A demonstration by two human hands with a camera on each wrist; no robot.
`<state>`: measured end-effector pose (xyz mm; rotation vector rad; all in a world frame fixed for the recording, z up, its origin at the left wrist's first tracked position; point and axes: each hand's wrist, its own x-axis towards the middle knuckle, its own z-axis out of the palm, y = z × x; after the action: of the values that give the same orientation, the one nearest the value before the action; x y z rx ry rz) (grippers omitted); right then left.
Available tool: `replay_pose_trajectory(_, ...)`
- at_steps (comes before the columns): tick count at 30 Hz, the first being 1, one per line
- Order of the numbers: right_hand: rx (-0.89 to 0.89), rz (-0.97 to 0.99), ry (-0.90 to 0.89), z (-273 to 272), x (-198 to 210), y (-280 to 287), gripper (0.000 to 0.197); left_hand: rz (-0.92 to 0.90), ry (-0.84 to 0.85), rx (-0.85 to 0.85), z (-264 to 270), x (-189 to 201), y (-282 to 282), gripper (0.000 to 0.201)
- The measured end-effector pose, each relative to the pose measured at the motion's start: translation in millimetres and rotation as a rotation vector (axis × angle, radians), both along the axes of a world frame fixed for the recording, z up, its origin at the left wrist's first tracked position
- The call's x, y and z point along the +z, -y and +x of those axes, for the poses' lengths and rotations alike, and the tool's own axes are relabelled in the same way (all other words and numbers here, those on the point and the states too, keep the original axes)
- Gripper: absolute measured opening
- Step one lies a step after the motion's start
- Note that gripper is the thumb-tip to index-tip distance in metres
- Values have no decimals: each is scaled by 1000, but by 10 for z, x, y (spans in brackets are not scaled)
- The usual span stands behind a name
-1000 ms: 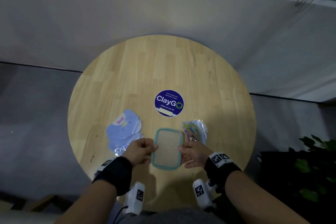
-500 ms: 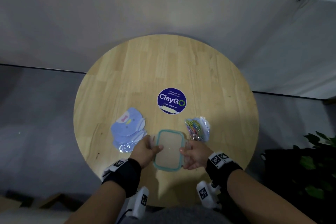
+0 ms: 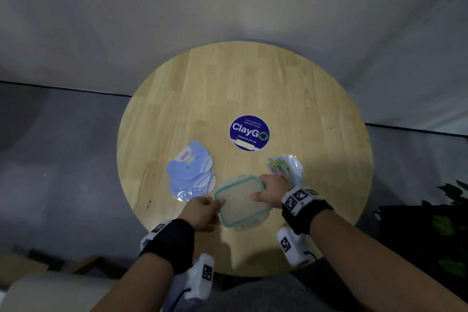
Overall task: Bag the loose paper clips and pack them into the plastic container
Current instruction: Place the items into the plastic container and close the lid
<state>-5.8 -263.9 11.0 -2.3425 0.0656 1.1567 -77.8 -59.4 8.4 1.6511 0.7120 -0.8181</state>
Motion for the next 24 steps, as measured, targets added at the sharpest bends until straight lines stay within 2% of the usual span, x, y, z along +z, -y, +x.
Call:
replay_pose_trajectory(3, -351, 258, -210, -118, -86, 106, 22, -95, 43, 94, 14, -13, -31, 25)
replay_pose_trajectory(6, -672, 436, -366, -267, -102, 135, 30, -178, 12, 155, 2, -64, 23, 24)
replay_pose_trajectory(9, -698, 466, -394, -341, -96, 126, 34, -212, -1, 143, -31, -114, 64, 30)
replay_pose_trajectory(12, -630, 384, -279, -316, -86, 143, 28, -177, 49, 144, -30, -130, 55, 37)
replay_pose_trajectory(14, -573, 349, -235, -326, -86, 159, 29, -61, 112, 28, -18, -109, 29, 35)
replay_pose_trajectory(17, -481, 262, -142, -353, -114, 190, 41, 291, 276, -212, 122, -60, -124, 42)
replay_pose_trajectory(20, -475, 266, -92, -375, -186, 207, 40, 643, 528, -120, 443, -88, -449, 34)
replay_pose_trajectory(21, -475, 267, -66, -383, -201, 205, 39, 726, 553, -73, 559, -109, -561, 33)
replay_pose_trajectory(22, -468, 262, -30, -392, -216, 204, 39, 788, 498, -38, 670, -134, -657, 41)
replay_pose_trajectory(24, -442, 221, 45, -409, -252, 192, 41, 855, 235, -64, 815, -154, -774, 67)
